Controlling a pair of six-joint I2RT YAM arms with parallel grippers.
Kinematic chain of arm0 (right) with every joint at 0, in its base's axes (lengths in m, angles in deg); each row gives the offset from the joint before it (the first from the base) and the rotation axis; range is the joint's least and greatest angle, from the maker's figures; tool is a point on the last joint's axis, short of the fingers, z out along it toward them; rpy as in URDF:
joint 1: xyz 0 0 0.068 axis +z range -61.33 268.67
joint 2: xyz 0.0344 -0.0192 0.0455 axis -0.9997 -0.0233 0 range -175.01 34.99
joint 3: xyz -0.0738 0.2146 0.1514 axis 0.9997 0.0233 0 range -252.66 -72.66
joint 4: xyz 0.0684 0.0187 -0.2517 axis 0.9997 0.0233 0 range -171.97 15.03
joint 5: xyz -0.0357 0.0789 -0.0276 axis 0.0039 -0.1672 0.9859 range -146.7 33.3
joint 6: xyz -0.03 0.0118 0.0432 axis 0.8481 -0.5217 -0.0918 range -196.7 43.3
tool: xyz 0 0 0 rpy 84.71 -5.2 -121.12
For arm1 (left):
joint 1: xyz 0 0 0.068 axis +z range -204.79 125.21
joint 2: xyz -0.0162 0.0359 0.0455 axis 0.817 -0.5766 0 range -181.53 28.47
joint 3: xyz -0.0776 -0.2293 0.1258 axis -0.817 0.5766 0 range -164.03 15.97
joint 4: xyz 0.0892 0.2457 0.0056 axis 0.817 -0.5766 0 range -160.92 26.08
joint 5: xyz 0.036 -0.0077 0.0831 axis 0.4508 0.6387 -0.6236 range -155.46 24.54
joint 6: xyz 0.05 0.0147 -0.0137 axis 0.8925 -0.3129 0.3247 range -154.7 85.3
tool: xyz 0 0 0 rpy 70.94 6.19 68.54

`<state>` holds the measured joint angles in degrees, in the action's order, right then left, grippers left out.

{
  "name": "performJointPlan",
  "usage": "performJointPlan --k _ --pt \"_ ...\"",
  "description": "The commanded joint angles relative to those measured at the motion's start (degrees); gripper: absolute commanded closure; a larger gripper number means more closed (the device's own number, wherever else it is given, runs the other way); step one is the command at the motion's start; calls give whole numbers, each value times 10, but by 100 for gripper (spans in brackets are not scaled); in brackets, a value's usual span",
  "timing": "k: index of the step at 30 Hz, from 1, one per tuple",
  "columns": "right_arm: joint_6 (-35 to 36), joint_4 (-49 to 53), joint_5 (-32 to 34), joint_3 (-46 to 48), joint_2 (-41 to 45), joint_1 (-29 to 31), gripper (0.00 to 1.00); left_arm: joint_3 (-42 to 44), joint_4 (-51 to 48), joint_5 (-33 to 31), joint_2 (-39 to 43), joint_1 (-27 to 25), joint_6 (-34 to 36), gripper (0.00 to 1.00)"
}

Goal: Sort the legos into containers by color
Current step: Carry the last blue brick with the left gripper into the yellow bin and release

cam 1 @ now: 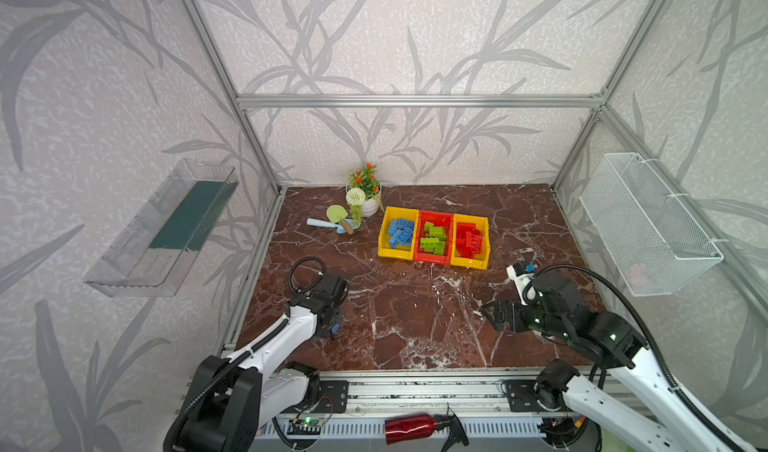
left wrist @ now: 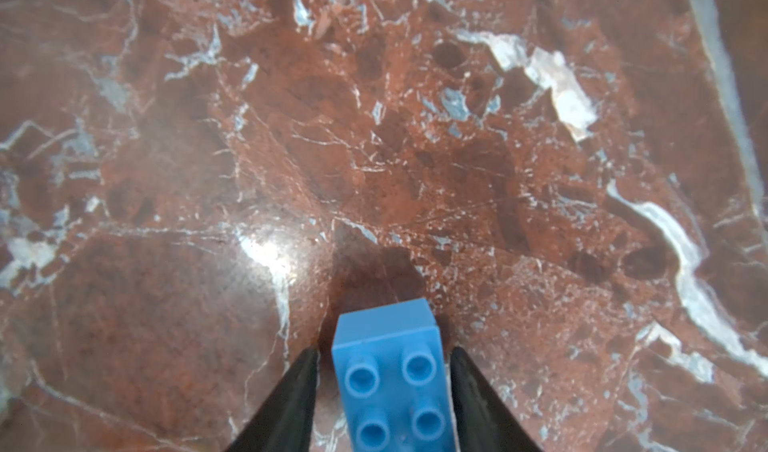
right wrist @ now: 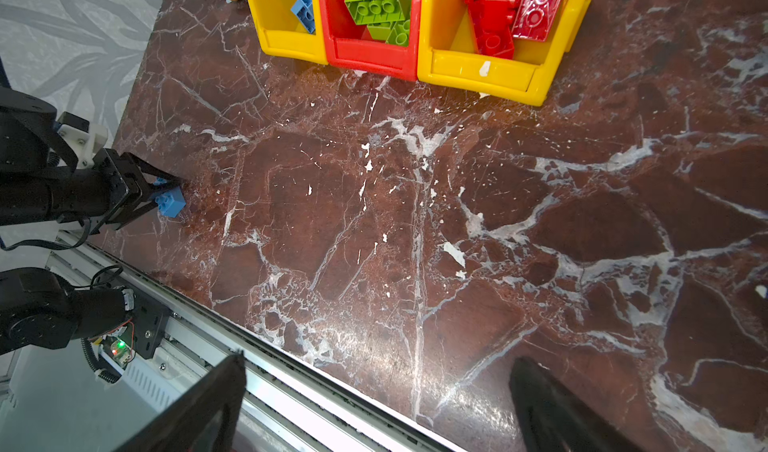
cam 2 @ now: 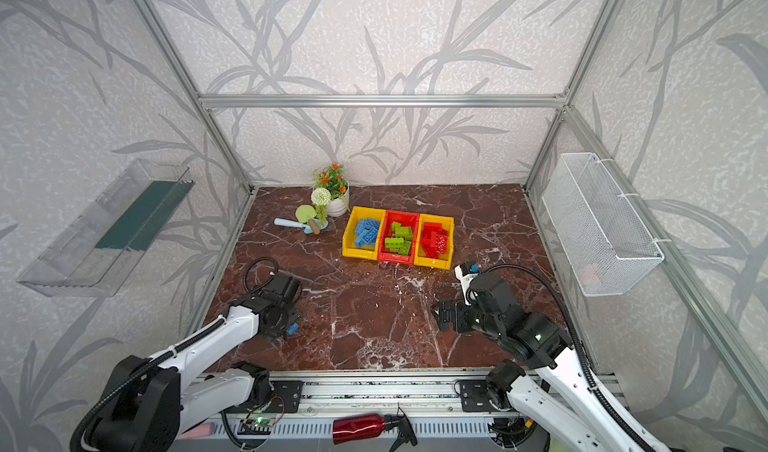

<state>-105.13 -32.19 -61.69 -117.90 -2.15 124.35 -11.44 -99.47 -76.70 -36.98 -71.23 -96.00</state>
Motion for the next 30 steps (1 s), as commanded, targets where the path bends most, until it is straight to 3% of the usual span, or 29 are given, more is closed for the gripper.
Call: performJointPlan --k 1,7,13,19,30 --pt "6 5 8 6 -2 3 1 -22 -24 22 -7 0 13 66" --pt "5 6 14 5 -7 3 1 -82 -47 27 1 -10 39 74" --pt "1 14 30 5 1 3 1 -204 -78 -1 -46 -68 62 75" --pt "-7 15 39 -2 -1 3 1 -378 -103 -29 -168 -126 109 75" --pt "-14 47 88 -28 -6 1 1 -696 -131 -1 -440 -135 228 76"
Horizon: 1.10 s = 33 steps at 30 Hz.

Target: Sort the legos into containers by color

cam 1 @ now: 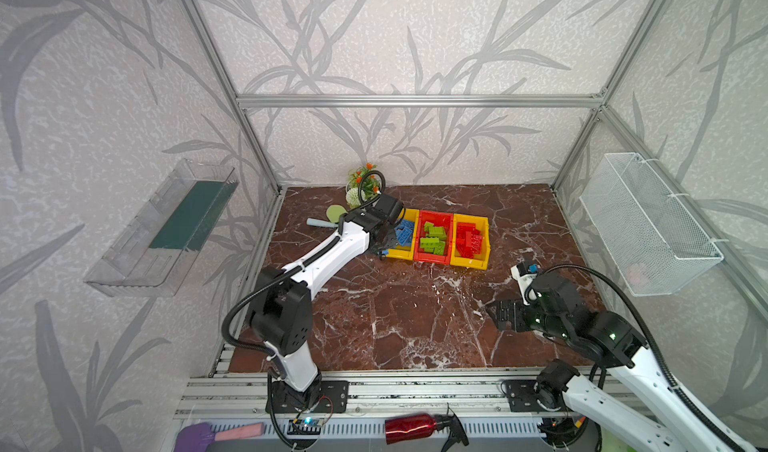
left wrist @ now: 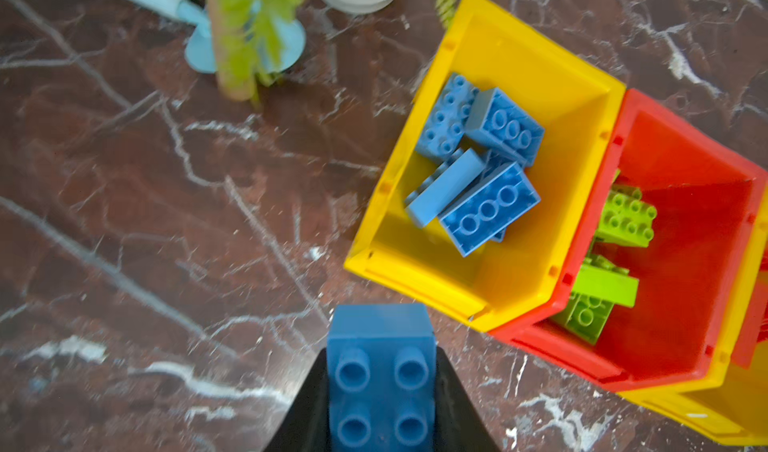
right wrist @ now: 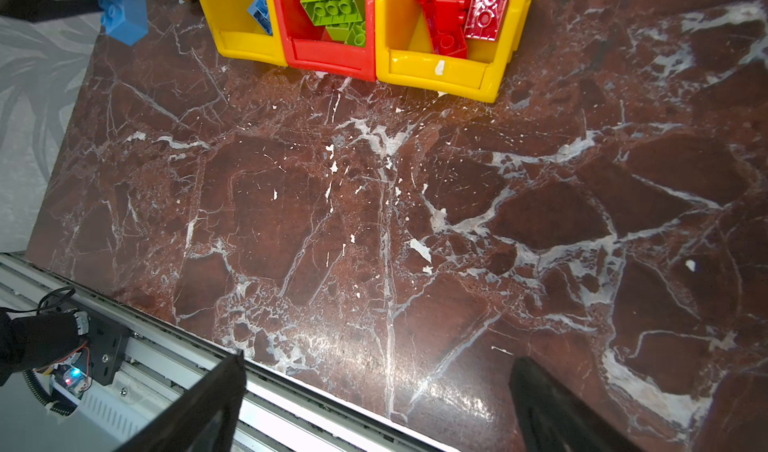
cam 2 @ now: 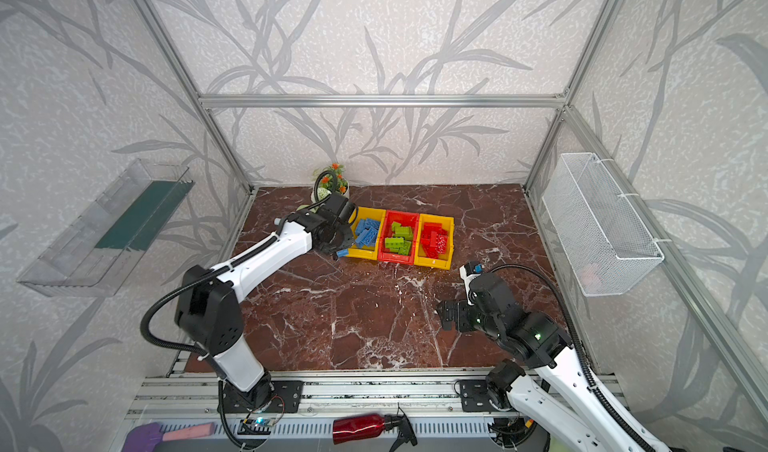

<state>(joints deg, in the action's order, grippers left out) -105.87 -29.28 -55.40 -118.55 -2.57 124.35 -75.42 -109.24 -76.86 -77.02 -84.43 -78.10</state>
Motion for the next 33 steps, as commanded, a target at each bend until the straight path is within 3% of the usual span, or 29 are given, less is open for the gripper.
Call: performJointPlan --k 1,7,9,13,16,19,23,27,33 --pt "-7 19 29 -23 -4 2 1 -90 -40 0 -65 -2 60 76" --pt "-12 22 42 -42 -21 -1 1 -282 -107 -21 -207 -2 103 75" --pt "-9 26 49 -49 -27 -1 1 -332 -124 -25 -242 -1 112 70" --pt "-3 32 60 -62 -40 -2 1 -422 -170 -50 -298 0 119 27" --pt "0 26 57 -65 -48 -3 1 -430 -177 -51 -298 0 121 8" --pt "1 14 49 -64 -56 -3 1 -374 -154 -51 -248 -4 119 6" --pt "-2 -11 36 -57 -56 -2 1 -211 -77 -65 -112 -8 123 6" --pt "8 -30 35 -47 -58 -3 1 -41 -33 -146 40 -7 134 2" --pt "44 -35 96 -43 -69 -5 1 195 21 -245 234 8 152 1"
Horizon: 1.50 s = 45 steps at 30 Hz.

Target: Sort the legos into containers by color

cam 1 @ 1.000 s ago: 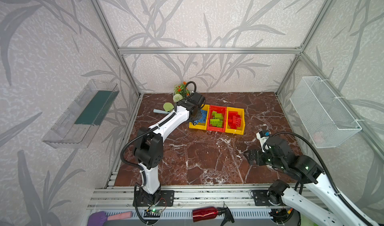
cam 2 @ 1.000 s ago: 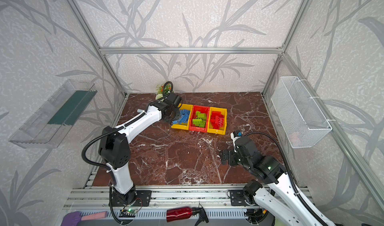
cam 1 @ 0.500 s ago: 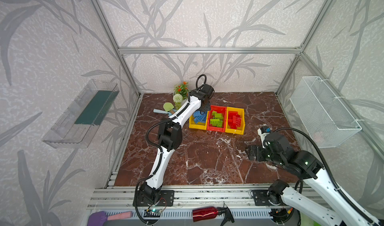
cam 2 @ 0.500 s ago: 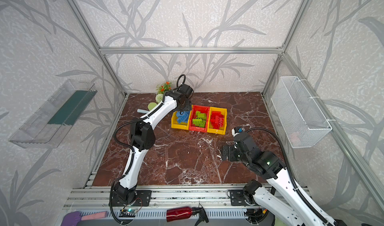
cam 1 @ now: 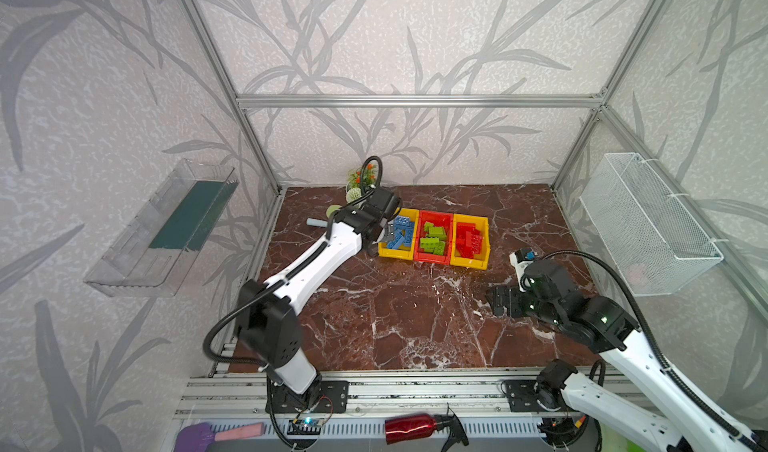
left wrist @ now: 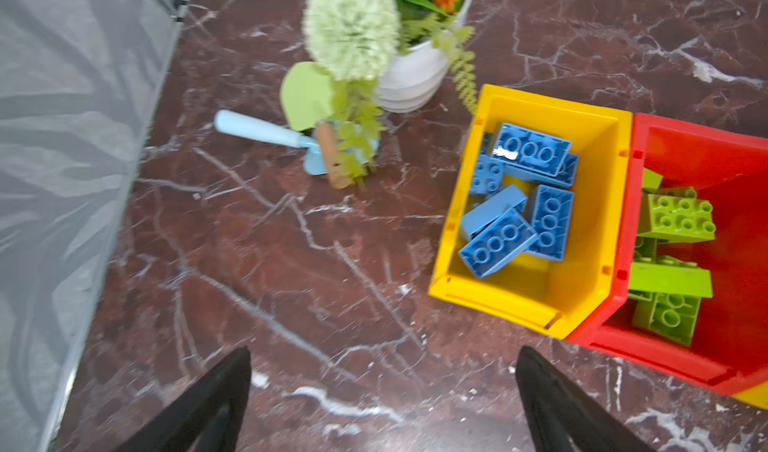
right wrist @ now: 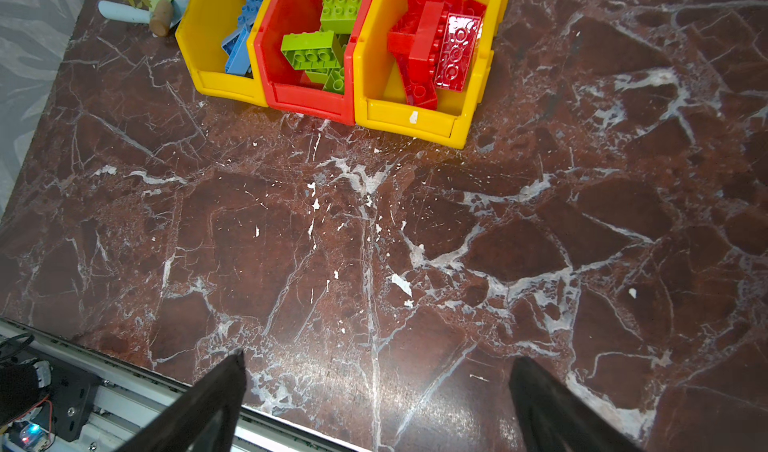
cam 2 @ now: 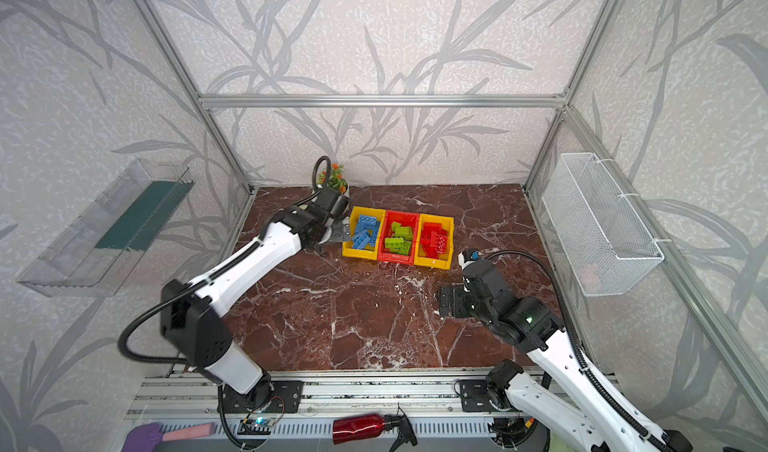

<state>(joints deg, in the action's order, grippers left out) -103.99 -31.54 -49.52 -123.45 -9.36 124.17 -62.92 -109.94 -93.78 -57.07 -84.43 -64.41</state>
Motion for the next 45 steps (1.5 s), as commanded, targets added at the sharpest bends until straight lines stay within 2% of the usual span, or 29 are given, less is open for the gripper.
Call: performJointPlan --k 1,5,8,9,11,15,19,22,24,25,29,31,36,40,44,45 --pt "30 -14 50 8 0 -3 1 104 39 -86 62 9 19 1" --pt "53 -33 89 26 10 -3 1 222 97 -126 150 15 35 1" --pt "121 -87 63 66 49 -3 1 282 150 -177 205 15 44 1" --pt "124 -105 72 79 66 -3 1 301 169 -206 222 16 39 1" --pt "149 -151 83 112 97 -3 1 346 237 -226 253 25 68 1" --pt "198 -257 111 186 135 -4 1 424 360 -185 299 78 120 1" --pt "246 -355 174 237 110 -5 1 494 483 -133 314 111 179 1" --pt "279 -466 219 275 67 -24 1 542 574 -105 306 133 225 1" --pt "285 -565 253 306 37 -51 1 563 617 -82 296 158 233 1" --pt "286 -611 248 322 24 -69 1 568 628 -67 290 169 229 1" --pt "265 -731 148 341 -58 -190 1 583 681 -15 259 209 225 1" --pt "265 -781 118 339 -114 -229 1 589 715 -3 235 225 225 1" --pt "295 -952 79 340 -252 -256 1 585 795 12 151 256 234 1" --pt "318 -1032 68 324 -360 -264 1 561 824 24 89 272 240 1" --pt "303 -1153 32 328 -477 -284 1 577 911 104 35 313 213 1" --pt "301 -1152 30 332 -475 -285 1 575 919 118 26 314 218 1"
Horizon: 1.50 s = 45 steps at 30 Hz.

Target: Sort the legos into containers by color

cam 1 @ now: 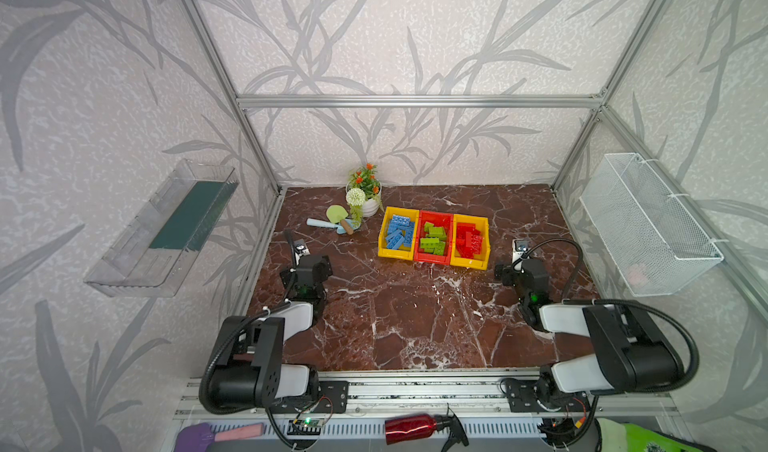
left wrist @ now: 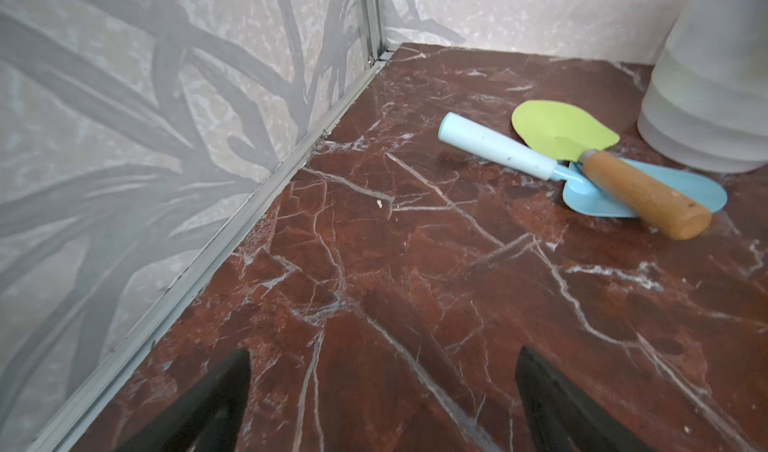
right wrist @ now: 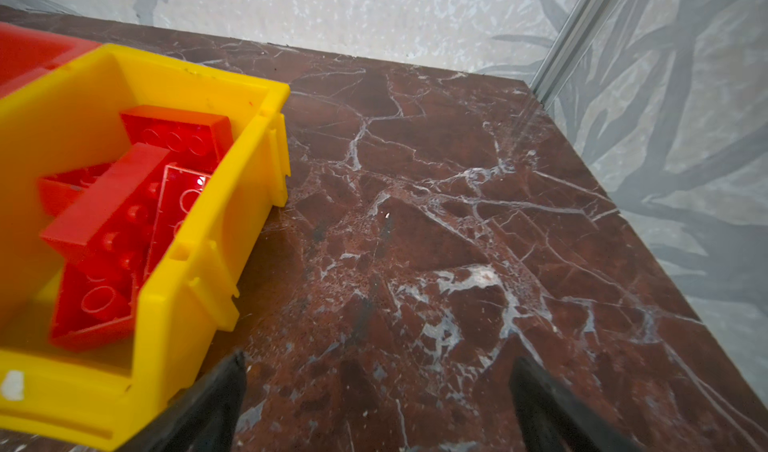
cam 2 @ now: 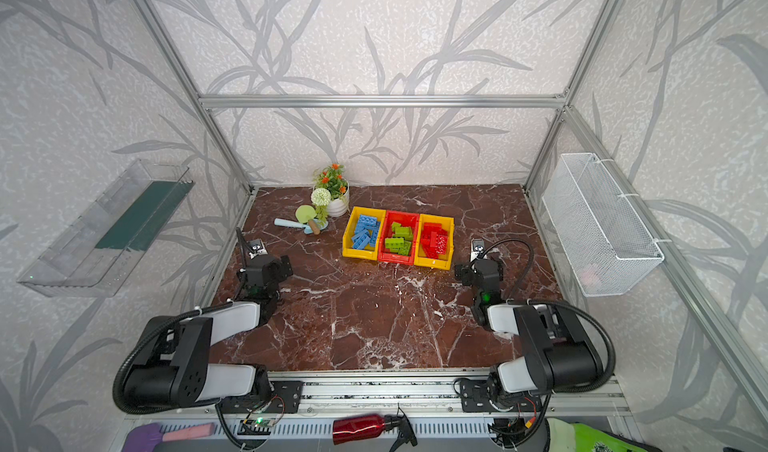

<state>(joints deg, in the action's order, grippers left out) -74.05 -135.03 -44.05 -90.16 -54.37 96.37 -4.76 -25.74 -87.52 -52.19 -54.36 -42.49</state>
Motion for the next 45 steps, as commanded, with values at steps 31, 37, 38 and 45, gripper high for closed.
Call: performJointPlan --k 31,37,38,45 --pt "6 -39 -103 -35 -15 -25 1 -33 60 172 -62 19 43 1" --pt "6 -39 -103 -35 -15 -25 1 -33 60 172 -61 19 43 1" --pt "6 -38 -103 -35 -15 -25 1 -33 60 172 -61 19 43 1" --pt "6 -38 -103 -35 -15 -25 1 -33 60 172 -61 19 43 1"
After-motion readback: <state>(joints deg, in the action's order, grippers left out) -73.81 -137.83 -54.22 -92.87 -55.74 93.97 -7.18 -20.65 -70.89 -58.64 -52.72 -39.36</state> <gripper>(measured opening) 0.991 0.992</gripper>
